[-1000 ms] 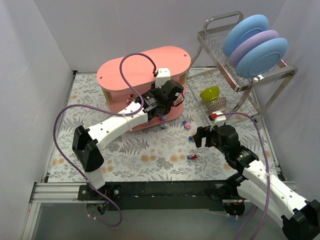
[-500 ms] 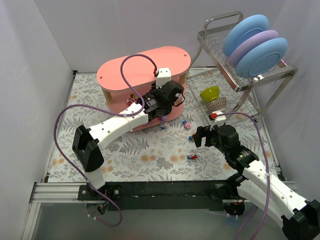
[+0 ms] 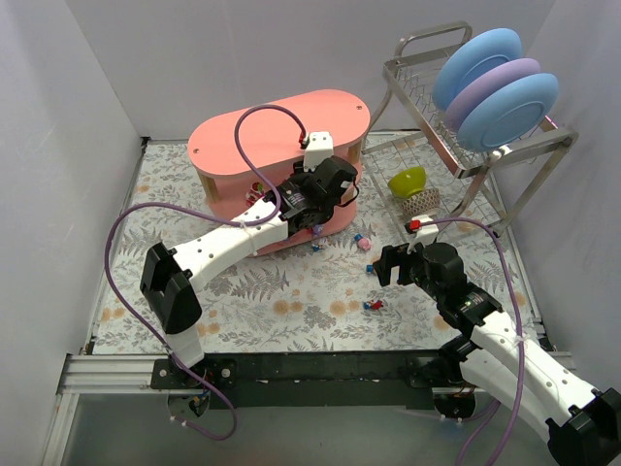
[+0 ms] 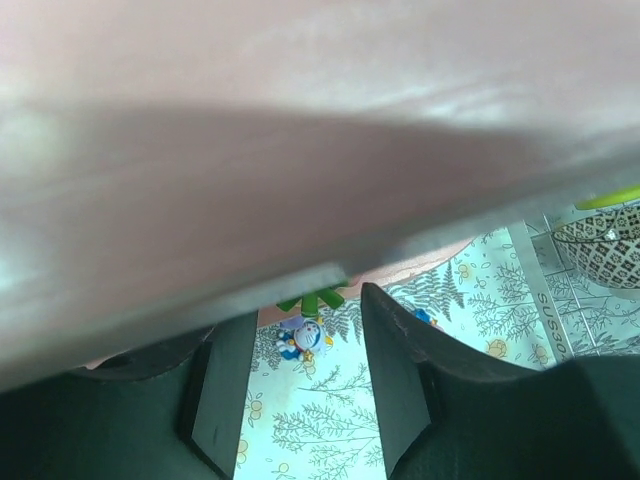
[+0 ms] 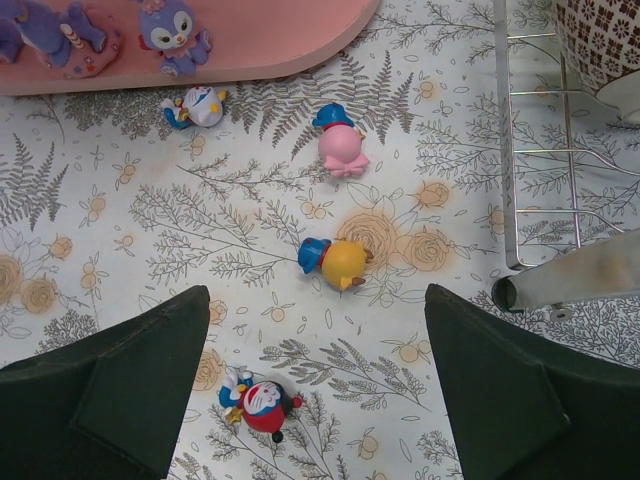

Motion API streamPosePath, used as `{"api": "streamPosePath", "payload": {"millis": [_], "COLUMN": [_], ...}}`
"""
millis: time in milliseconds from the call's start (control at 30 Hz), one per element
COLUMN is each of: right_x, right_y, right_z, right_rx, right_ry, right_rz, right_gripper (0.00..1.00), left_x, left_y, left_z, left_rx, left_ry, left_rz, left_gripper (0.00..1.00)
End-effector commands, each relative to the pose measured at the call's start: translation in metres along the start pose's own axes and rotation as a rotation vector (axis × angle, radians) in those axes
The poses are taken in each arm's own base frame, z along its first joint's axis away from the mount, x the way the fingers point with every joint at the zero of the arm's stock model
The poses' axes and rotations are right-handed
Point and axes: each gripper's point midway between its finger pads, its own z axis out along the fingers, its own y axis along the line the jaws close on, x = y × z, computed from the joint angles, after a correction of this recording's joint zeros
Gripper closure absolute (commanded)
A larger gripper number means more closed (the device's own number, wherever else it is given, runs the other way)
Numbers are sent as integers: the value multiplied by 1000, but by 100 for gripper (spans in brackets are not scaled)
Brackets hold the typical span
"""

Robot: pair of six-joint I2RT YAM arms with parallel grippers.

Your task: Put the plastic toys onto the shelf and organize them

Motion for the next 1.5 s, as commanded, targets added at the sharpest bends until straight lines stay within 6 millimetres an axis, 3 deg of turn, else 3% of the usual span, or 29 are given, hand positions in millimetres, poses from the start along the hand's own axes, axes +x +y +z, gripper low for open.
{"api": "streamPosePath", "payload": {"millis": [0, 167, 333, 600, 800, 967, 1067, 1333, 1467], "right_x": [-14, -14, -15, -14, -14, -4, 3, 10, 7], "right_y": [5, 5, 8, 12, 13, 13, 10, 4, -7], "right_z": [-1, -1, -2, -3, -4, -5, -7, -10, -15], "right_rx": [-22, -26, -43, -65, -67, -59, -45, -8, 62], "right_ry": [-54, -55, -54, -39, -19, 36, 79, 124, 117], "right_rz": [-13, -14, -19, -28, -23, -8, -6, 12, 20], "right_gripper": [5, 5, 5, 5, 5, 5, 6, 6, 6], "left_x": [-44, -45, -28, 28, 91, 136, 151, 186, 197], "left_y": [1, -14, -30, -40, -48, -54, -53, -82, -84], "left_z": [-16, -44, -76, -118, -141, -149, -147, -146, -128], "left_rx": [22, 95, 164, 284, 459, 575, 602, 798, 840], "left_ry": [-102, -106, -81, 57, 268, 384, 403, 504, 547], "left_rz": [-87, -85, -55, -33, -18, 15, 25, 91, 126], "left_gripper": [54, 44, 35, 21, 14, 14, 15, 18, 22]}}
